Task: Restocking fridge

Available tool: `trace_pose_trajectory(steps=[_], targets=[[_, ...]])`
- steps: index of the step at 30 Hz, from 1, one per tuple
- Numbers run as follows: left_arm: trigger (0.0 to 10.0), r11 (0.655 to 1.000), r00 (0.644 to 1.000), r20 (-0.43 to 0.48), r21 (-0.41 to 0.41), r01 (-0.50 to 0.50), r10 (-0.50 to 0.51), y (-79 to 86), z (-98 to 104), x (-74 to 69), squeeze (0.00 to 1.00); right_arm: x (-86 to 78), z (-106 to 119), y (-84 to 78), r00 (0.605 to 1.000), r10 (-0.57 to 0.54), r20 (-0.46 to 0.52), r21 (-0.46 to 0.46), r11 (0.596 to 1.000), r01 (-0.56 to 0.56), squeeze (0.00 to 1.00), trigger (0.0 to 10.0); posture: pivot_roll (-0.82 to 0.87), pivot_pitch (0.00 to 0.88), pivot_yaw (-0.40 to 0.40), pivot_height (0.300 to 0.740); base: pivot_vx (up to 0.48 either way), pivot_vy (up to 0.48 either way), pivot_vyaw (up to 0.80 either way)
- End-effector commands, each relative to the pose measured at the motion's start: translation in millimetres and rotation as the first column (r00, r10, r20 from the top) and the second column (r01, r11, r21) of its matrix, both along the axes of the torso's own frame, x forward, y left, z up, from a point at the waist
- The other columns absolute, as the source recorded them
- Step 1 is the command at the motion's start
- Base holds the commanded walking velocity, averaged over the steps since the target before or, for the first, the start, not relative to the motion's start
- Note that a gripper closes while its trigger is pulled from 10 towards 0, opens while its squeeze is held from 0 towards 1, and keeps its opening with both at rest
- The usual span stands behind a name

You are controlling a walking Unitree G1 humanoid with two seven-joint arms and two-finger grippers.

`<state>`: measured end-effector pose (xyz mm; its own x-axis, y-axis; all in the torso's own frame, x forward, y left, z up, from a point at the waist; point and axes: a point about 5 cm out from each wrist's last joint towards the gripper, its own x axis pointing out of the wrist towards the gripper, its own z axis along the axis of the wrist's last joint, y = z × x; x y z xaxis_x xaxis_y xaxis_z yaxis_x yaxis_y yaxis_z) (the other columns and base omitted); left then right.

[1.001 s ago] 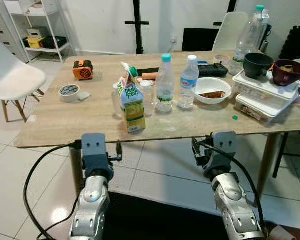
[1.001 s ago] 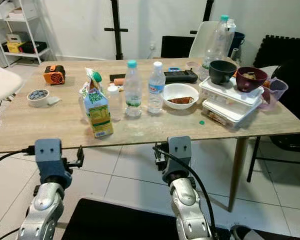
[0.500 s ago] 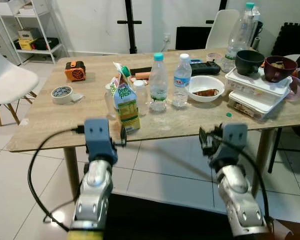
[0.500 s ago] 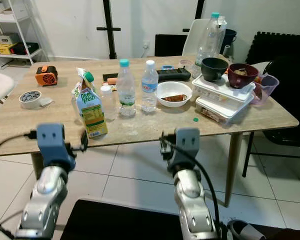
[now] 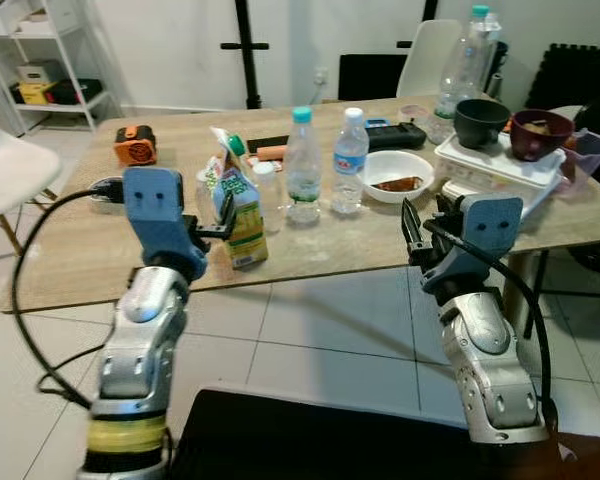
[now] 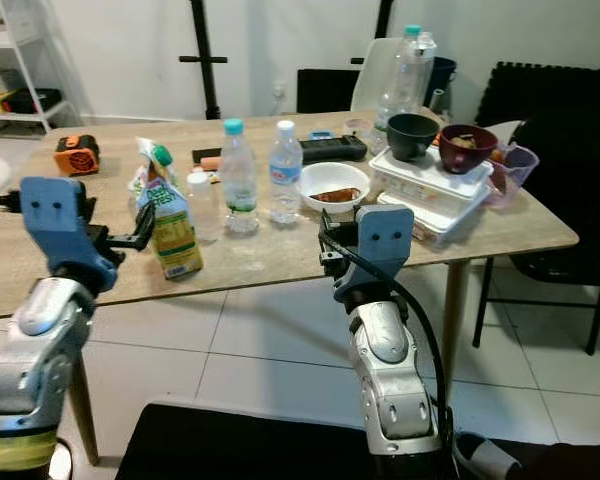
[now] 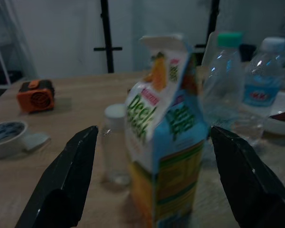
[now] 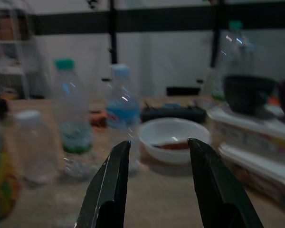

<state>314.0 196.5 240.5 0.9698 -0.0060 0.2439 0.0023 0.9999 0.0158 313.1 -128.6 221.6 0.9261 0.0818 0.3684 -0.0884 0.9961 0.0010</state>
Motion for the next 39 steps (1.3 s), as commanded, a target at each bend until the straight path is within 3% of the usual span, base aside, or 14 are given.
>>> trace_pose_trajectory(steps=[1, 2, 12, 14, 15, 24, 25, 30, 33, 34, 35, 36, 38, 39], targets=[[10.0, 1.000, 1.000, -0.004, 0.025, 0.008, -0.008, 2.9, 0.9, -2.6, 0.05, -0.8, -3.3, -0.6, 1.000, -0.002, -0.021, 0.016, 1.000, 0.002, 0.00, 10.0, -0.11, 0.123, 0.008, 0.740, 0.000, 0.000, 0.00], [10.0, 0.999, 1.000, 0.003, 0.035, -0.001, 0.001, 0.7, 1.7, -0.1, 1.00, -0.8, -4.0, 0.7, 1.000, 0.001, -0.026, 0.017, 1.000, -0.001, 0.00, 10.0, -0.11, 0.126, 0.010, 0.740, 0.000, 0.000, 0.00], [10.0, 0.998, 1.000, 0.015, 0.058, 0.000, 0.000, -16.9, 10.6, 26.2, 1.00, -2.1, -6.9, -0.2, 0.999, 0.002, -0.047, 0.016, 1.000, -0.001, 0.00, 10.0, -0.12, 0.126, 0.015, 0.740, 0.000, 0.000, 0.00], [10.0, 0.998, 1.000, 0.017, 0.058, 0.009, -0.010, -27.7, 16.8, 42.1, 1.00, -1.3, -7.2, 0.9, 0.999, 0.001, -0.050, 0.015, 1.000, 0.000, 0.00, 10.0, -0.13, 0.124, 0.019, 0.740, 0.000, 0.000, 0.00], [10.0, 0.998, 1.000, 0.017, 0.068, 0.014, -0.015, -32.0, 19.4, 49.1, 0.00, -1.0, -7.3, 1.7, 0.999, 0.001, -0.050, 0.015, 1.000, -0.001, 0.00, 10.0, -0.13, 0.125, 0.020, 0.740, 0.000, 0.000, 0.00], [10.0, 0.987, 1.000, 0.000, 0.160, -0.022, 0.023, -36.5, 25.8, 78.9, 0.00, -2.0, -7.9, 3.9, 0.998, 0.002, -0.055, 0.018, 1.000, -0.001, 0.00, 10.0, -0.13, 0.130, 0.020, 0.740, 0.000, 0.000, 0.00], [8.6, 0.981, 0.998, -0.016, 0.187, -0.056, 0.060, -32.6, 25.2, 83.4, 0.00, -2.4, -7.9, 4.5, 0.998, 0.004, -0.055, 0.018, 1.000, -0.003, 0.00, 10.0, -0.13, 0.132, 0.022, 0.740, 0.000, 0.000, 0.00], [10.0, 0.966, 0.983, -0.051, 0.202, -0.161, 0.175, -17.7, 24.0, 92.8, 0.00, -3.7, -8.1, 5.6, 0.998, 0.008, -0.057, 0.021, 1.000, -0.007, 0.00, 10.0, -0.13, 0.140, 0.021, 0.740, 0.000, 0.000, 0.00], [10.0, 0.964, 0.980, -0.046, 0.193, -0.181, 0.193, -14.4, 24.9, 93.9, 0.00, -4.0, -8.5, 5.7, 0.998, 0.008, -0.059, 0.022, 1.000, -0.007, 0.00, 10.0, -0.13, 0.141, 0.020, 0.740, 0.000, 0.000, 0.00], [7.6, 0.960, 0.974, -0.050, 0.187, -0.208, 0.220, -10.0, 24.9, 94.9, 0.00, -4.2, -8.7, 5.9, 0.998, 0.009, -0.060, 0.021, 1.000, -0.008, 0.00, 10.0, -0.13, 0.142, 0.019, 0.740, 0.000, 0.000, 0.00], [7.2, 0.957, 0.969, -0.053, 0.179, -0.227, 0.240, -6.6, 24.9, 95.7, 0.00, -4.2, -8.8, 6.1, 0.998, 0.010, -0.061, 0.021, 1.000, -0.009, 0.00, 10.0, -0.14, 0.143, 0.019, 0.740, 0.000, 0.000, 0.00], [4.9, 0.956, 0.965, -0.059, 0.165, -0.244, 0.256, -3.3, 24.7, 96.2, 0.00, -4.3, -8.7, 6.2, 0.998, 0.010, -0.061, 0.021, 1.000, -0.009, 0.00, 10.0, -0.14, 0.143, 0.020, 0.740, 0.000, 0.000, 0.00], [4.9, 0.955, 0.962, -0.064, 0.155, -0.253, 0.266, -1.3, 24.5, 96.5, 0.00, -4.3, -8.6, 6.3, 0.998, 0.011, -0.061, 0.021, 1.000, -0.009, 0.00, 10.0, -0.14, 0.143, 0.020, 0.740, 0.000, 0.000, 0.00], [1.1, 0.956, 0.960, -0.072, 0.130, -0.261, 0.272, 0.6, 24.4, 97.2, 0.00, -4.3, -8.6, 6.0, 0.998, 0.010, -0.061, 0.020, 1.000, -0.009, 0.00, 10.0, -0.14, 0.143, 0.018, 0.740, 0.000, 0.000, 0.00]])
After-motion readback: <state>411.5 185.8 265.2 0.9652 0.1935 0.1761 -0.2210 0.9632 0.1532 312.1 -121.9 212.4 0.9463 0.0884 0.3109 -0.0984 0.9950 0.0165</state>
